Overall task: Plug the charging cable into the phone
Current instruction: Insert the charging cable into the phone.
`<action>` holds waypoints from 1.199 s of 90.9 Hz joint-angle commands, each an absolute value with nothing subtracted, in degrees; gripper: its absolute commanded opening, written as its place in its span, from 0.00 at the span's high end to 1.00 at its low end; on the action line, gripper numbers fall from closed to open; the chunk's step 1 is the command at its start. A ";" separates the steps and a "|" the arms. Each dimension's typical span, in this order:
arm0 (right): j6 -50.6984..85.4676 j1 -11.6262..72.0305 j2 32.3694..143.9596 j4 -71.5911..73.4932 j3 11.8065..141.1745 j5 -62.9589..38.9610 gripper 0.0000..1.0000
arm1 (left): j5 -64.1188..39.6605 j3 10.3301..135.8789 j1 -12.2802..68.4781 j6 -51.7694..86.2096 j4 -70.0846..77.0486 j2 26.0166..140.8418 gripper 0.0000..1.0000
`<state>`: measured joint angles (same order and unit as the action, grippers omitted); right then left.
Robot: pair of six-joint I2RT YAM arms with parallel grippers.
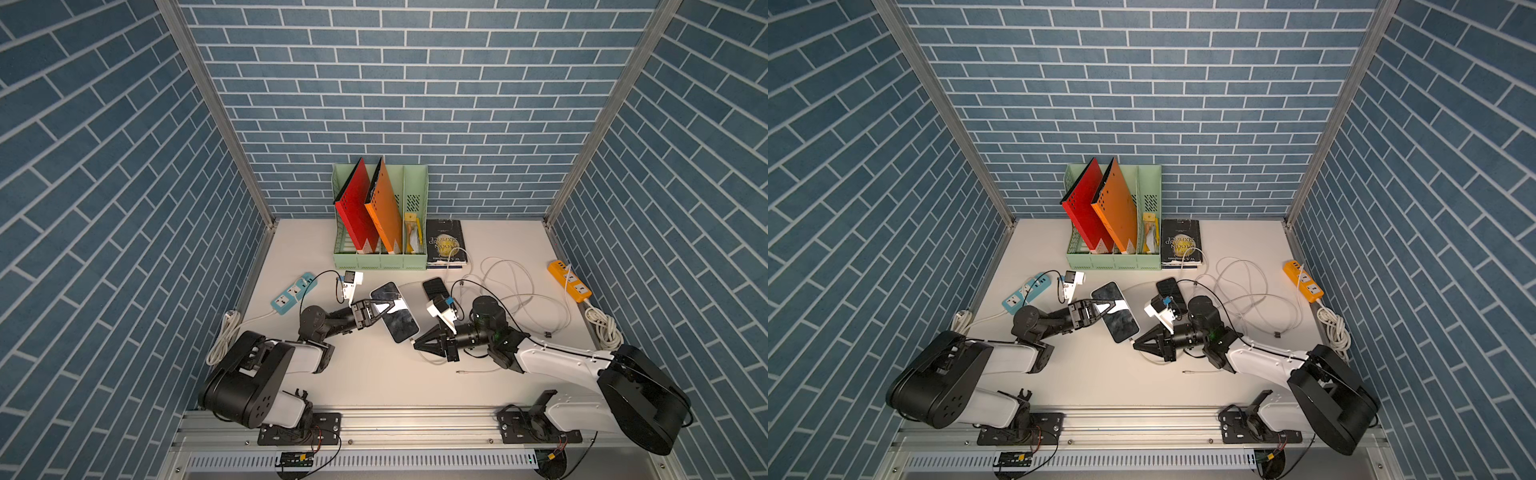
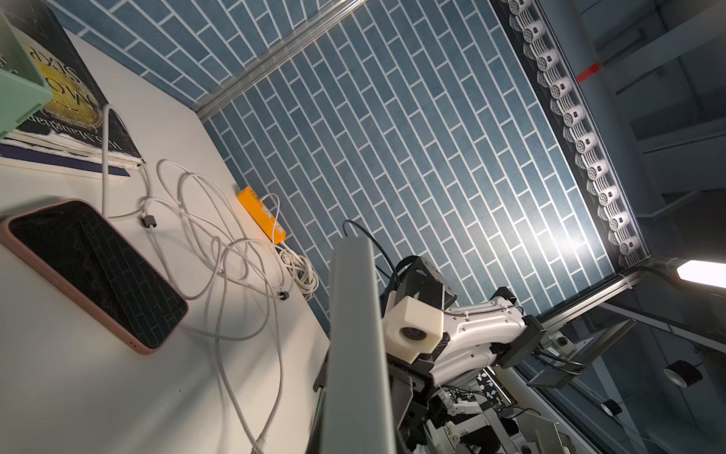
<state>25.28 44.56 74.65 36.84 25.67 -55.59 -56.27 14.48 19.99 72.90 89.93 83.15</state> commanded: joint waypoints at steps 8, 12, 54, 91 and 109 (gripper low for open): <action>25.92 44.29 75.64 39.07 25.24 -57.58 1.00 | -56.60 15.77 19.53 73.83 107.06 82.83 1.00; 26.04 44.30 75.80 39.23 25.21 -57.80 1.00 | -56.60 15.61 19.54 73.83 107.07 82.59 1.00; 28.47 44.31 77.66 42.42 25.24 -59.08 1.00 | -56.76 15.20 19.56 73.83 107.12 81.71 1.00; 29.68 44.20 79.25 43.77 25.51 -58.98 1.00 | -57.13 14.68 19.51 73.67 107.05 81.11 1.00; 30.52 43.95 79.11 44.93 25.18 -59.05 1.00 | -57.39 14.56 19.54 73.56 107.07 81.19 1.00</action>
<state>28.73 44.51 78.98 42.22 25.65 -57.89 -56.71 14.48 19.88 73.73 90.80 82.28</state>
